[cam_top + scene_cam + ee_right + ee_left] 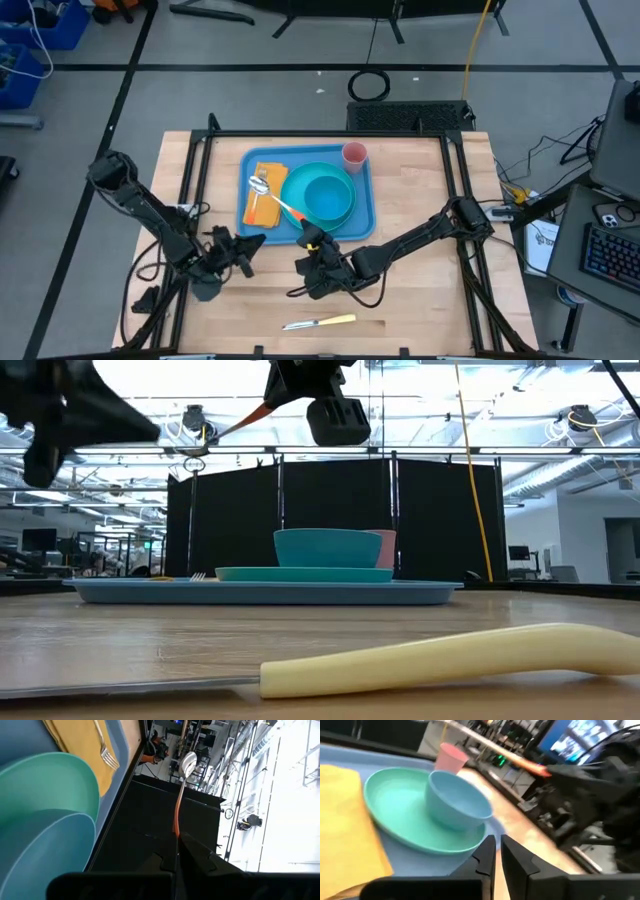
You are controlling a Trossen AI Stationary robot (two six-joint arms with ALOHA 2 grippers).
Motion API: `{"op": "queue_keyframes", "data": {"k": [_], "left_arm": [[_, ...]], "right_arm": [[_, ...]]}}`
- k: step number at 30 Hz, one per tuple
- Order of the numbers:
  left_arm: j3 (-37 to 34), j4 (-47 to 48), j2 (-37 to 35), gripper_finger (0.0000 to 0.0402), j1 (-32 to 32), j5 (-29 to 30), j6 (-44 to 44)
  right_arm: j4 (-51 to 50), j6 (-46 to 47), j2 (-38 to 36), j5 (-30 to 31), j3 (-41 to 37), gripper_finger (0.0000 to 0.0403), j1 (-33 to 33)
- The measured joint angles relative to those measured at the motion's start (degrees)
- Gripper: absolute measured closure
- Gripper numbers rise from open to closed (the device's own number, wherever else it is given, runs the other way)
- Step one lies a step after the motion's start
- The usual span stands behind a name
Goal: Set up tray
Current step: Put the orange spoon on the yellow napkin to the right of the orange fork on the blue serving tray
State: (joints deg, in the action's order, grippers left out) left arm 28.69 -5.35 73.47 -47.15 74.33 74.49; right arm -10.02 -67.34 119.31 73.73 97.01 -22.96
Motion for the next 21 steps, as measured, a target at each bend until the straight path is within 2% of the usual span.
{"op": "queue_keyframes", "data": {"k": [4,8,13,21], "left_arm": [[0.0,7.2,0.0,0.0334,3.2,-4.3,5.2],[0.0,8.5,0.0,0.0273,5.8,-9.3,6.4],[0.0,8.3,0.0,0.0212,8.4,-14.7,1.6],[0.0,6.1,0.0,0.0179,11.1,-15.8,0.0]], "right_arm": [[0.0,0.0,0.0,0.0,0.0,0.0403,0.0],[-0.1,0.1,0.0,0.0,0.0,0.0403,0.0],[0.8,0.2,0.0,-0.1,0.0,0.0403,0.0],[1.2,-0.1,0.0,-0.2,0.0,0.0403,0.0]]}}
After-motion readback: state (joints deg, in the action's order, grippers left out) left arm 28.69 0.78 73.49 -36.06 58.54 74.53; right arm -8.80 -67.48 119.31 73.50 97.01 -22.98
